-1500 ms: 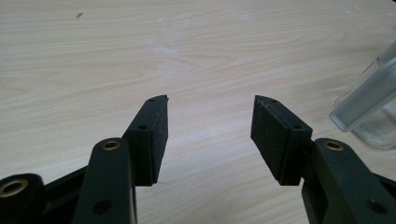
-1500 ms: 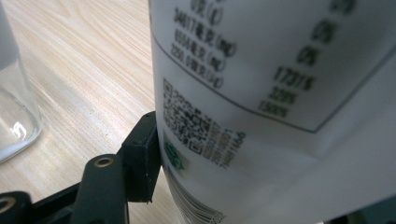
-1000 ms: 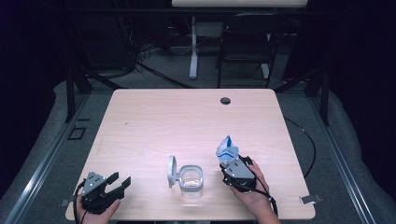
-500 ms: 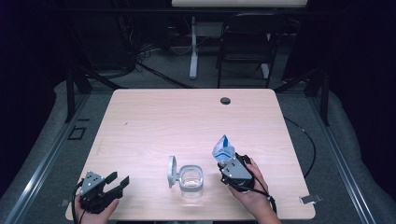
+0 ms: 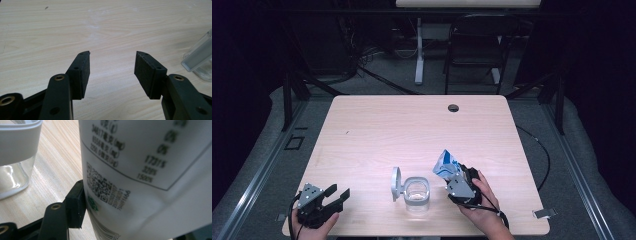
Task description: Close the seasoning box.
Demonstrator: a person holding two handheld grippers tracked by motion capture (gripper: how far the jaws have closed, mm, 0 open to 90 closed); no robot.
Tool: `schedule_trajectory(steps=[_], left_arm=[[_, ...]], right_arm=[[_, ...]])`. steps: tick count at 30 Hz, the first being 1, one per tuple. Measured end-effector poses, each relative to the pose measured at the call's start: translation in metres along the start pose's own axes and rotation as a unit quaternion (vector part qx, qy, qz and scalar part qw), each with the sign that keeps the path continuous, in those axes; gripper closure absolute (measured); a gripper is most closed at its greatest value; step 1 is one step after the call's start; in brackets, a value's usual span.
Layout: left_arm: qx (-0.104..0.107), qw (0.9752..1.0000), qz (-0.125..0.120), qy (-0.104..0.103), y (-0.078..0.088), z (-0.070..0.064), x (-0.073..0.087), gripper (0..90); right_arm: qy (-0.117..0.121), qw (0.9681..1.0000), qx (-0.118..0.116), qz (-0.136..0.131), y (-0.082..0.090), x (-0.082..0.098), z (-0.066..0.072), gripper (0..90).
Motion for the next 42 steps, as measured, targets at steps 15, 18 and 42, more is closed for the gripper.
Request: schedule_trajectory(steps=[15,18,42], left_arm=[[-0.001,1.0,0.002,0.002,-0.001,0.001,0.001,46.5],[-0.002,1.0,0.003,0.001,-0.001,0.002,0.001,46.6],[-0.002,1.0,0.0,0.002,0.0,0.002,0.0,46.6]], right_arm=[[0.049,0.9986,0.018,0.005,-0.006,0.004,0.014,39.2],[0.057,0.9982,0.017,0.01,-0.006,0.004,0.015,39.2],[0.131,0.9906,0.035,0.015,-0.003,0.004,0.017,39.3]])
Point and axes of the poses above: each handheld gripper's, and its own axes: y roughly backward along the jaws, x roughly out of its underside, z roughly to its left, the point moved 4 cm from there along -y, roughly forward along the jaws, and after that the axes turned 5 degrees about y, right-handed, at the moved point
